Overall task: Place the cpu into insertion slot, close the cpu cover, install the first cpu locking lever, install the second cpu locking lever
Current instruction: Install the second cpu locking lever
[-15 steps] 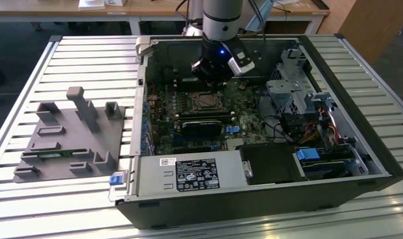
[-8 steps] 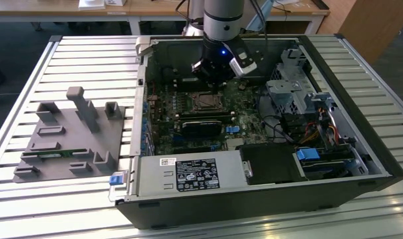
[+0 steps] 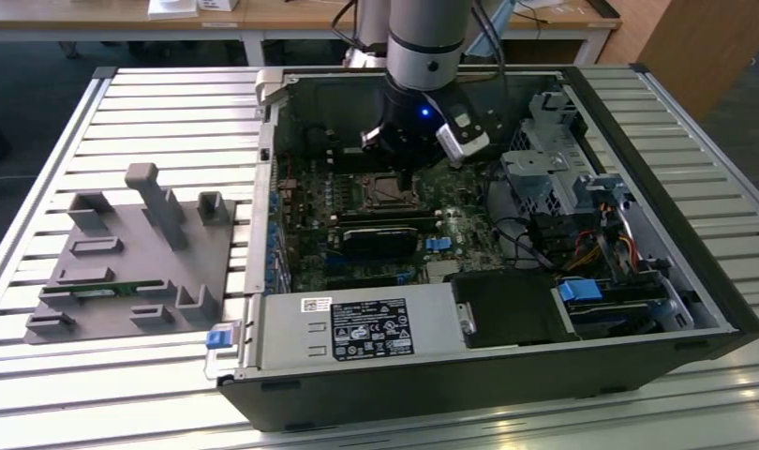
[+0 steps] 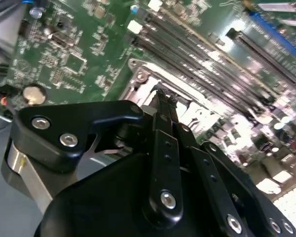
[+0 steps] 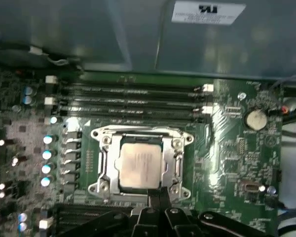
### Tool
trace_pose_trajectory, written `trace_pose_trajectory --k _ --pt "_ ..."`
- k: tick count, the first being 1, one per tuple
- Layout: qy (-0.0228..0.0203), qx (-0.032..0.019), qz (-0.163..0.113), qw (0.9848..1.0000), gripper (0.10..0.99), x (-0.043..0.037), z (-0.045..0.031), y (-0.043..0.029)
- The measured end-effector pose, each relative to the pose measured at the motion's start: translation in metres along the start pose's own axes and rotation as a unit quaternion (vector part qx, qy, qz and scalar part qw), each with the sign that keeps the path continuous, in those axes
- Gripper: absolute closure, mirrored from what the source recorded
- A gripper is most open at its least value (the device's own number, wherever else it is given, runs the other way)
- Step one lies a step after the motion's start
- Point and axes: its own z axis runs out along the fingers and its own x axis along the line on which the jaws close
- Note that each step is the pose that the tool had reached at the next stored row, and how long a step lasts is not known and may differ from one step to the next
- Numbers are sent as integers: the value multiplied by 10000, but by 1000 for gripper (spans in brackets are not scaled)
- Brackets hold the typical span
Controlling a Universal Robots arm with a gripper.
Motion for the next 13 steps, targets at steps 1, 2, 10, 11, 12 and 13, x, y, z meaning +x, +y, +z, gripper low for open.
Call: trace_pose_trajectory --k 1,2,10,11,12,13 --pt "62 -2 2 10000 965 -4 0 -4" --pt "80 -1 2 10000 965 -4 0 -9" --pt "81 -4 -1 10000 965 11 8 -177" --pt "80 -7 -14 10000 965 22 8 -182" --pt "79 -15 -23 10000 965 29 9 -185" --pt "79 -23 -27 10000 965 43 10 -186"
